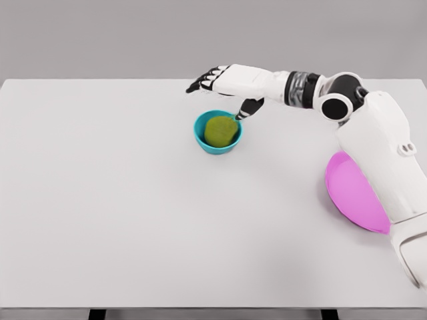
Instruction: Put the apple from the pink plate into the blue bowl with your right arm
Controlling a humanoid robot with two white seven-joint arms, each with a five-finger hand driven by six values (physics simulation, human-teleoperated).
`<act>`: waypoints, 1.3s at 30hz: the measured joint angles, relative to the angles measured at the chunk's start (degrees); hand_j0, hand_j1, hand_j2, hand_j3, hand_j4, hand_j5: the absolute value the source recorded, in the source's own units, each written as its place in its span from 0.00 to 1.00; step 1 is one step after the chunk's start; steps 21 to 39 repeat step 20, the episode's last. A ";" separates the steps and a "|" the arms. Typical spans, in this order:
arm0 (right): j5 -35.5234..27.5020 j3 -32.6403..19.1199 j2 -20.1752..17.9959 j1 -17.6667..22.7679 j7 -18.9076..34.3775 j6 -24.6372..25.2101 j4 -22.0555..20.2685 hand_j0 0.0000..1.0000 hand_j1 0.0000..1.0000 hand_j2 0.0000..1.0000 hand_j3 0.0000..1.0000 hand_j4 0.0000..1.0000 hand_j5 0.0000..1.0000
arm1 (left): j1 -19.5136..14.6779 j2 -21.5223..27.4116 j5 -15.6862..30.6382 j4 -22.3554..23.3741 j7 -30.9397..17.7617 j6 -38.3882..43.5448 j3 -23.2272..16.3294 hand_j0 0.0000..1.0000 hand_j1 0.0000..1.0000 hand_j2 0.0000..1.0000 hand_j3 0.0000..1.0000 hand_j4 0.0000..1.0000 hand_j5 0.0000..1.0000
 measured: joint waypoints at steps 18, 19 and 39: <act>-15.71 -26.85 -18.09 26.02 0.00 0.02 -15.19 1.00 1.00 1.00 1.00 1.00 1.00 | 0.00 0.00 0.00 -0.01 0.00 0.00 0.01 1.00 1.00 1.00 1.00 1.00 1.00; -15.74 -27.12 -18.25 26.02 0.00 0.02 -15.22 1.00 1.00 1.00 1.00 1.00 1.00 | 0.00 0.00 0.00 -0.01 0.00 0.00 0.00 1.00 1.00 1.00 1.00 1.00 1.00; -15.76 -27.34 -18.48 26.02 -0.01 0.03 -15.23 1.00 1.00 1.00 1.00 1.00 1.00 | 0.00 0.00 -0.01 0.00 0.00 0.00 -0.05 1.00 1.00 1.00 1.00 1.00 1.00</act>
